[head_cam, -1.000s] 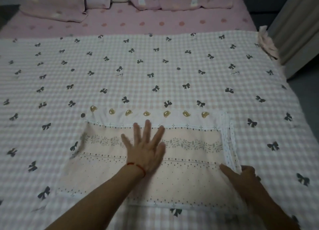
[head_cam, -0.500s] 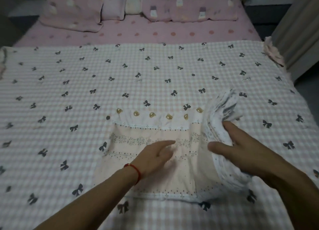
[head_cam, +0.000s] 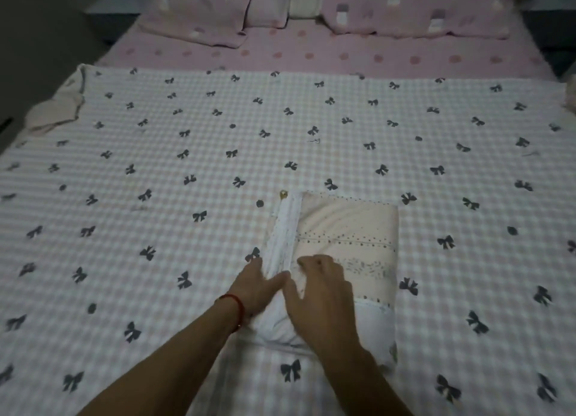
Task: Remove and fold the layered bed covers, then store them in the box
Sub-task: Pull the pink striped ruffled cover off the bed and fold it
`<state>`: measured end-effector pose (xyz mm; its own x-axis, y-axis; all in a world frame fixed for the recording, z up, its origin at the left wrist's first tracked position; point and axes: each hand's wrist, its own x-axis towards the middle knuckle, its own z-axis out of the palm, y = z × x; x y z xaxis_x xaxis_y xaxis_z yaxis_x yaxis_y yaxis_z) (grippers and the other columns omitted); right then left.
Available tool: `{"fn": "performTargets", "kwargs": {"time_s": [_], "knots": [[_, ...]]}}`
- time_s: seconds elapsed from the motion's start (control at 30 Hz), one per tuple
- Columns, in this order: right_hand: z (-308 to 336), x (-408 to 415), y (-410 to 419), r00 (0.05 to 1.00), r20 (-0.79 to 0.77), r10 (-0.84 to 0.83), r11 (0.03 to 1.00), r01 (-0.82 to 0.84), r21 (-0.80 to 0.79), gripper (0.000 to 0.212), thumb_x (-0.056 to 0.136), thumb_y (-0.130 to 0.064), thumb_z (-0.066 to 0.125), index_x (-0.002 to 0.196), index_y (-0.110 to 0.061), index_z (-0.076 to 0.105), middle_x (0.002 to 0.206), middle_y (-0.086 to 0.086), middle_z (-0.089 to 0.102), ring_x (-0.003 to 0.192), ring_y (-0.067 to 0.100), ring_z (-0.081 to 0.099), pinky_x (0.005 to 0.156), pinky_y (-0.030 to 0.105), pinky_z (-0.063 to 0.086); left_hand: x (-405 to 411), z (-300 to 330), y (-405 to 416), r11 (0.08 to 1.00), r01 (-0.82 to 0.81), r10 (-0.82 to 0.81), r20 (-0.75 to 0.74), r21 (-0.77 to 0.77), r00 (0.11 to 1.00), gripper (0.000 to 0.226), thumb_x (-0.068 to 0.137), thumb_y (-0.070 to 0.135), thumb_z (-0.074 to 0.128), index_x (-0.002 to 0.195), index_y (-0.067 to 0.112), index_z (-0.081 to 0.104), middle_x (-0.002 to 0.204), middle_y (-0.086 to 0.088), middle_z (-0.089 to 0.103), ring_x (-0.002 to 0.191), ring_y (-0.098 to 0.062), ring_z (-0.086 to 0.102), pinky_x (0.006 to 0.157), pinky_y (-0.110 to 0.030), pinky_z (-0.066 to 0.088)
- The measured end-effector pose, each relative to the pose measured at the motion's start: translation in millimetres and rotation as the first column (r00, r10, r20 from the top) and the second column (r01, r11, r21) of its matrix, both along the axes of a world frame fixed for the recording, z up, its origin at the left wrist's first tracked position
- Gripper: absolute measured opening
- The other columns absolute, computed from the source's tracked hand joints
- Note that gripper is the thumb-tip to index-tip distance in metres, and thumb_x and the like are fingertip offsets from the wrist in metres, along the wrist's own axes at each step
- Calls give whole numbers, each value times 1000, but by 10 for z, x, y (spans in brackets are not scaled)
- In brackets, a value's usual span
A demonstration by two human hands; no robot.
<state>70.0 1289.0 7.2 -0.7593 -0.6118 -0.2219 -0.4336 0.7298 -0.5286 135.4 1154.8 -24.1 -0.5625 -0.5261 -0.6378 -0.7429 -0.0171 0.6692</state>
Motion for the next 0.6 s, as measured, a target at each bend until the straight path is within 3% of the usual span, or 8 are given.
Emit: {"fn": "performTargets", "kwargs": {"time_s": [0.1,0.2,0.27,0.33,0.43,0.5,0.6], "knots": [[-296,-215,403,967,-191,-171,984,177,16,57,90,-51,44,141,-27,50,155,9,41,143,30,35,116,59,26,27,-33,100,990,-26,4,-159,-138,987,28,98,33,57,123,22,58,116,4,66,104,-13,63,95,-35,52],[-498,-367,678,975,-35,-220,969,222,104,78,85,-71,22,157,-40,20,170,7,4,154,32,6,120,65,12,134,-52,119,965,-82,25,-225,-249,974,25,101,31,51,123,17,52,109,6,65,98,-13,63,85,-31,53],[-671,-312,726,988,19,-152,977,147,154,84,83,-78,13,159,-44,2,169,3,-14,155,35,-5,119,68,14,180,-207,111,958,-19,-4,-82,-285,997,27,103,30,48,124,13,45,100,2,65,86,-17,63,73,-31,52],[-827,-226,717,994,-53,-91,974,100,201,84,87,-76,18,161,-38,5,170,9,-10,154,43,1,114,72,23,188,-385,159,939,2,9,29,-345,1000,22,103,27,45,119,13,43,93,-2,63,79,-19,60,70,-35,52],[-1000,-233,694,984,-160,-82,954,124,274,83,92,-70,28,162,-28,12,169,18,0,151,50,10,110,74,28,114,-534,322,835,45,36,137,-549,990,21,100,31,43,114,15,45,102,-3,56,90,-23,55,82,-45,51],[-1058,-240,707,978,-203,-46,948,107,298,83,94,-67,29,163,-25,10,168,22,-2,151,51,8,112,74,23,106,-588,388,748,107,45,212,-655,976,43,98,35,39,132,9,43,114,-8,50,98,-26,48,84,-46,47],[-1175,-282,713,965,-261,-35,954,110,280,81,95,-62,36,162,-21,14,167,25,-2,151,52,7,112,75,21,7,-570,313,827,70,32,172,-558,985,76,91,49,34,154,8,23,119,-10,50,101,-25,46,88,-44,48]]}}
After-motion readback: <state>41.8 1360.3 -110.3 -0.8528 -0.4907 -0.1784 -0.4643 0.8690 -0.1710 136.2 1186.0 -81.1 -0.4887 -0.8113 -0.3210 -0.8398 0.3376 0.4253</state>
